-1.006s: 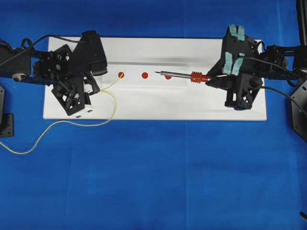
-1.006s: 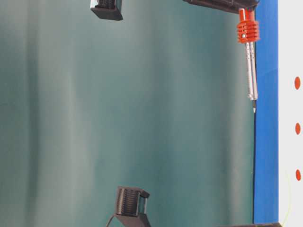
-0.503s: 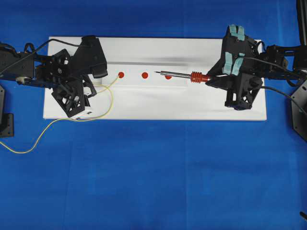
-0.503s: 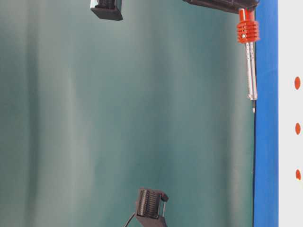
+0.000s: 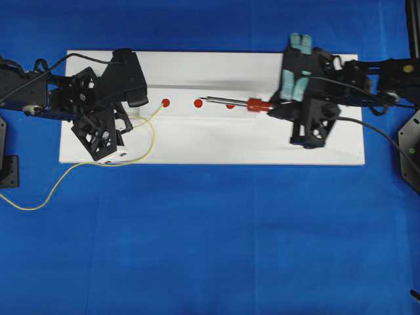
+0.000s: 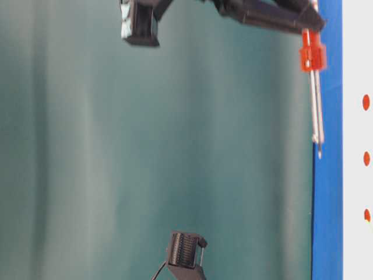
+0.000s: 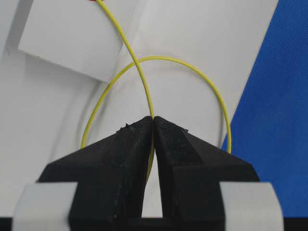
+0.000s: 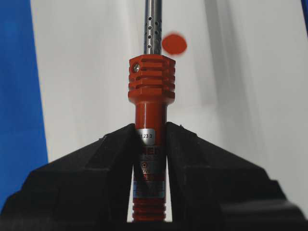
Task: Touch the tip of the soldering iron to the tip of the solder at the mark.
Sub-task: 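Move right gripper left, bringing iron tip toward the middle red dot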
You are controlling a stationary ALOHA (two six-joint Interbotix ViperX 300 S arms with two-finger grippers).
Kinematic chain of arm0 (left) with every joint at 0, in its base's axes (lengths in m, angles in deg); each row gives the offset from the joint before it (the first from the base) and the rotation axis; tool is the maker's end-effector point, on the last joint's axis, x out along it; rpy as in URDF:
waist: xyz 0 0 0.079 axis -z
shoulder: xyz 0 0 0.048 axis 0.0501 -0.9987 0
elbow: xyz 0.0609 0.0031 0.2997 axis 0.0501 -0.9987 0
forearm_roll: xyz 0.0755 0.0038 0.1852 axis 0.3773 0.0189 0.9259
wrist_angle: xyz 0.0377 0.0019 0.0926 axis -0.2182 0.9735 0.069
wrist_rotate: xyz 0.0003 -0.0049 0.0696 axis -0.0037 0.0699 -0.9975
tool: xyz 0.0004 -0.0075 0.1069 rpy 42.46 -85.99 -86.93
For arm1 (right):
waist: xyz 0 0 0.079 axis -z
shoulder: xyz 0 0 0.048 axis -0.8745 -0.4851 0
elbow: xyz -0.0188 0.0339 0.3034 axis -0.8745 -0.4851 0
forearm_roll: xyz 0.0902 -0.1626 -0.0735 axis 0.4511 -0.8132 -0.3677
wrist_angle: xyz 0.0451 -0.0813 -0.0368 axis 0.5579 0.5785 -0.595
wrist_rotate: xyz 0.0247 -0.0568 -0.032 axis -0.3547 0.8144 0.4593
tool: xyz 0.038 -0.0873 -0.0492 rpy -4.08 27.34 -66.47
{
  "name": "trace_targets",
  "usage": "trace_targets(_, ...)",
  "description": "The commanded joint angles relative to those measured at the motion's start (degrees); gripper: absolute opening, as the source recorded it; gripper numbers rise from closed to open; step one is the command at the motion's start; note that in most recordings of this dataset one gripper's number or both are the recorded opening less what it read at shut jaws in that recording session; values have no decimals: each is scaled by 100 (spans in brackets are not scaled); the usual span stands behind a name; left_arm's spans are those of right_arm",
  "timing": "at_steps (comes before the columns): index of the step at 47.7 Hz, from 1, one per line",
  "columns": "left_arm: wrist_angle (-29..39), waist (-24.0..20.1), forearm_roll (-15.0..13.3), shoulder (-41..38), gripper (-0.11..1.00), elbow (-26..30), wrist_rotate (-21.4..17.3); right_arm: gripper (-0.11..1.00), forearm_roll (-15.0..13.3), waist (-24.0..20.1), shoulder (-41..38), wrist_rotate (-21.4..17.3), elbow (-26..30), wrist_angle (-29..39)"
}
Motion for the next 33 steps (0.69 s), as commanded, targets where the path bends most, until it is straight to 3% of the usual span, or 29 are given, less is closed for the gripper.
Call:
trace_targets(1,-35,-9,18,44,3,114,9,6,-9,9,-211,18,413,44)
trace_targets(20,-35,-9,18,44,3,123,9,6,-272,9,-1345,18,1644,914)
trace_targets(33,-26,-9,18,44,3,123,9,6,-352,9,-1556,9,1942,1213)
